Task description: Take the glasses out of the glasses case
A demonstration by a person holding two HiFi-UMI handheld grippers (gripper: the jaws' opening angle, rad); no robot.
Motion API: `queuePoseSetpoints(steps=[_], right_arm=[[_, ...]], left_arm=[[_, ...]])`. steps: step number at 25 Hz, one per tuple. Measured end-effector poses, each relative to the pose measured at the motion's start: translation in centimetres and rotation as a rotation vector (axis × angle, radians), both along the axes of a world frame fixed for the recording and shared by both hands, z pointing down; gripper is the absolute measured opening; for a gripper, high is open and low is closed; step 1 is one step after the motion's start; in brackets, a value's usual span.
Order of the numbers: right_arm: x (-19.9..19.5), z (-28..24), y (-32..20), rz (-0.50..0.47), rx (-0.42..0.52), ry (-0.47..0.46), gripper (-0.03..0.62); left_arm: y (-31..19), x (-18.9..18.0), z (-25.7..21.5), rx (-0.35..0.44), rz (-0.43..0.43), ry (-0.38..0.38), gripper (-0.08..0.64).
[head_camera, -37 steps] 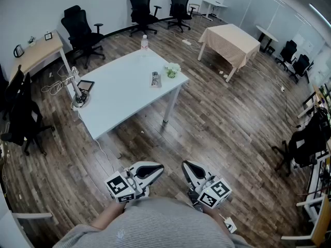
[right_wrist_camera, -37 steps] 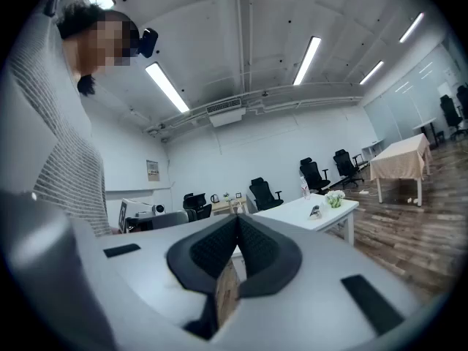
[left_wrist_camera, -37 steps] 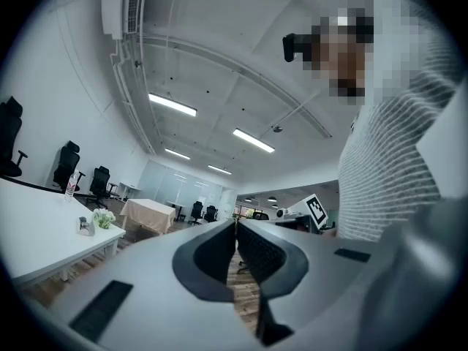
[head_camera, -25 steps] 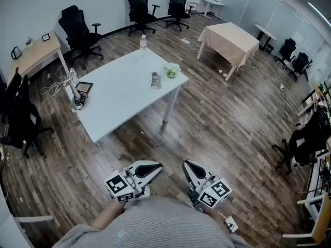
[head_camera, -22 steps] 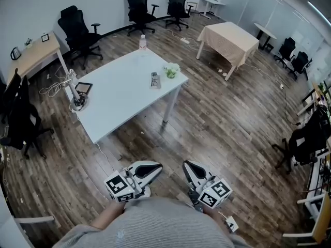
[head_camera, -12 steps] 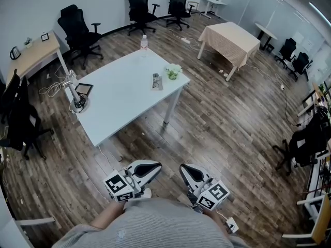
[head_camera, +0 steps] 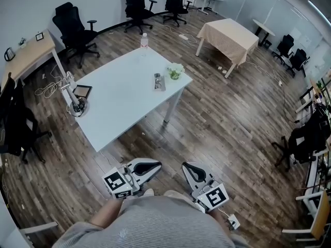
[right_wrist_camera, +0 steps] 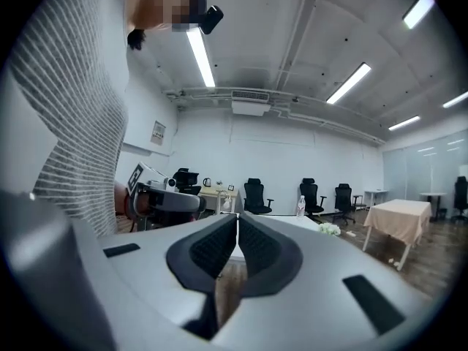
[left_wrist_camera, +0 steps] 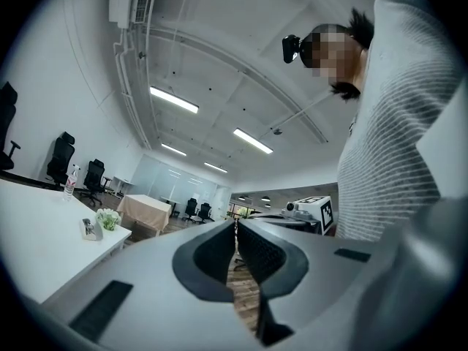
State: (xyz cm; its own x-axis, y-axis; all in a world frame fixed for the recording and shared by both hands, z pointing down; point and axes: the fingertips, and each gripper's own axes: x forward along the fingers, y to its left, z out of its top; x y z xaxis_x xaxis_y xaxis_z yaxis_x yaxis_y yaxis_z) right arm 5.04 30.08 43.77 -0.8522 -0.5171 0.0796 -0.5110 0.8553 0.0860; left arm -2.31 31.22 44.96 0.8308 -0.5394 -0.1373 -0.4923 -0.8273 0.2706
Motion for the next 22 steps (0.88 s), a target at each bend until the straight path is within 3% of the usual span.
queuePoseSetpoints(steps=[6, 13, 22], right_arm=[[-0.2, -0.4, -3.1, 0.031, -0.023, -0.039, 0.017], [-0.4, -1.1, -8.3, -0.026, -0.04, -0.119, 0.017], [0.7, -0.8, -16.2, -0.093, -0.057, -0.112, 0.018]], left_arm=[[-2.6, -0.5, 0.5, -0.018, 0.012, 0.021, 0.017], [-7.6, -0.3, 0.0, -0.008, -0.012, 0.051, 0.017], [-16.0, 1.9, -0.6, 0.012, -0.011, -0.003, 0.017]])
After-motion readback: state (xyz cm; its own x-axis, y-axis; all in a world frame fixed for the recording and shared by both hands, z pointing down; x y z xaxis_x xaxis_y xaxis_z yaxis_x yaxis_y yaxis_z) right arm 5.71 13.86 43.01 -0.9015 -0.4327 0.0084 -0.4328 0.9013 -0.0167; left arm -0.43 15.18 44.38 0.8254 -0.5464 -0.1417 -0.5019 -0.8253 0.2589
